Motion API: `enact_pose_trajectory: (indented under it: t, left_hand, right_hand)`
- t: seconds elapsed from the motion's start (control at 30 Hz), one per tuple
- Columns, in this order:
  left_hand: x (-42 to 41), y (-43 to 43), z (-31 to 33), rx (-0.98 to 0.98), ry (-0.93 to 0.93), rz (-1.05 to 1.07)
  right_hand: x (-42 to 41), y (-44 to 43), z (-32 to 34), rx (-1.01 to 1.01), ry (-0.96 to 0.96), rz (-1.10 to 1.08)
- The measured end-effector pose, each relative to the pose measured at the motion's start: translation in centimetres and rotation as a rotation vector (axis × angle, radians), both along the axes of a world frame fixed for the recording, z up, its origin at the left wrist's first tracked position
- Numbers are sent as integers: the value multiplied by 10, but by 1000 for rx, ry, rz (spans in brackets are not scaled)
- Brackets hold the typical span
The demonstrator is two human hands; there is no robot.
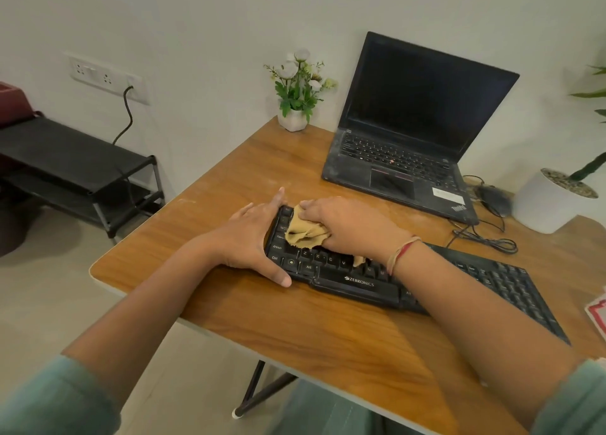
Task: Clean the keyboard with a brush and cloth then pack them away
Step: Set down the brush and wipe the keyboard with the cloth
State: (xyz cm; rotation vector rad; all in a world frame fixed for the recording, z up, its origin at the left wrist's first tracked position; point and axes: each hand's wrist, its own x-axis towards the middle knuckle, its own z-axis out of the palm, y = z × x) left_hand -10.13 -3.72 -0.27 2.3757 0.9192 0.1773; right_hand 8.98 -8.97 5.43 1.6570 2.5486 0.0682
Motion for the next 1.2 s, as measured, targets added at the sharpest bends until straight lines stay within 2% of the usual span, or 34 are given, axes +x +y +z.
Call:
enact_pose_trajectory:
  t: [0.1,0.13,0.17,0.2,0.23,0.3,0.33,0.37,0.43,0.5,0.57,0.6,0.63,0.67,0.73,0.77,0.8,0.83,0.87,0.93,1.03,1.13,1.2]
  left_hand:
    - [0,0,0,5,-6,-3]
    - [0,0,0,4,-6,-3]
    - [0,0,-1,3,-6,-1]
    - [0,-1,0,4,-10,-2]
    - [-1,0,-1,6,-11,-2]
    - [-1,0,-2,5,-7,-5]
    - [-1,1,-2,3,-7,-6]
    - [-1,1,-1,2,-9,-8]
    - [-1,0,0,-9,-9,-5]
    - [-1,-1,0,-17,-13,1]
    - [-1,0,-2,-4,-25,-2]
    - [-1,1,-3,4,-29,-5]
    - [-1,1,-4,10,-32,-10]
    - [-1,2,-5,16,-35,-13]
    - [0,2,-5,45,-58,-13]
    - [0,2,-5,64,-64,-9]
    - [1,2,-4,79,-63,-15]
    - [1,3,-6,82,-47,-21]
    - [1,3,-7,80,-37,-29]
    - [0,5,-10,29,-31,-4]
    - [-2,3,-6,-83,-54,46]
    - [0,1,-3,-62,-57,36]
    - [-1,3,-3,-42,-54,36]
  right_hand:
    - [3,1,3,91,-176,106]
    - [3,1,4,98,-158,92]
    - [1,1,6,83,-42,20]
    - [-2,0,9,47,181,-125]
    - [-5,-2,11,-2,518,-330]
    - [-4,-2,15,-159,1335,-785]
    - [0,-2,16,-246,1679,-936]
    - [4,-2,15,-306,1942,-1022]
    - [11,-4,11,-297,2227,-1083]
    - [14,-4,11,-197,2306,-1074]
    - [8,-3,17,-76,2234,-1036]
    - [3,-2,20,10,2099,-983]
    - [-3,-1,22,110,1848,-901]
    - [-11,-2,24,188,1506,-760]
    - [-28,-6,16,243,740,-383]
    - [-33,-6,5,232,439,-240]
    - [-38,-5,-6,211,221,-159]
    - [-43,-5,-16,184,86,-130]
    - [-47,-5,-21,148,51,-141]
    - [-48,-6,-25,66,108,-176]
    - [-40,-8,-23,-29,123,-112]
    - [-24,-13,-19,-88,85,-47]
    - [-14,-11,-18,-68,46,-95]
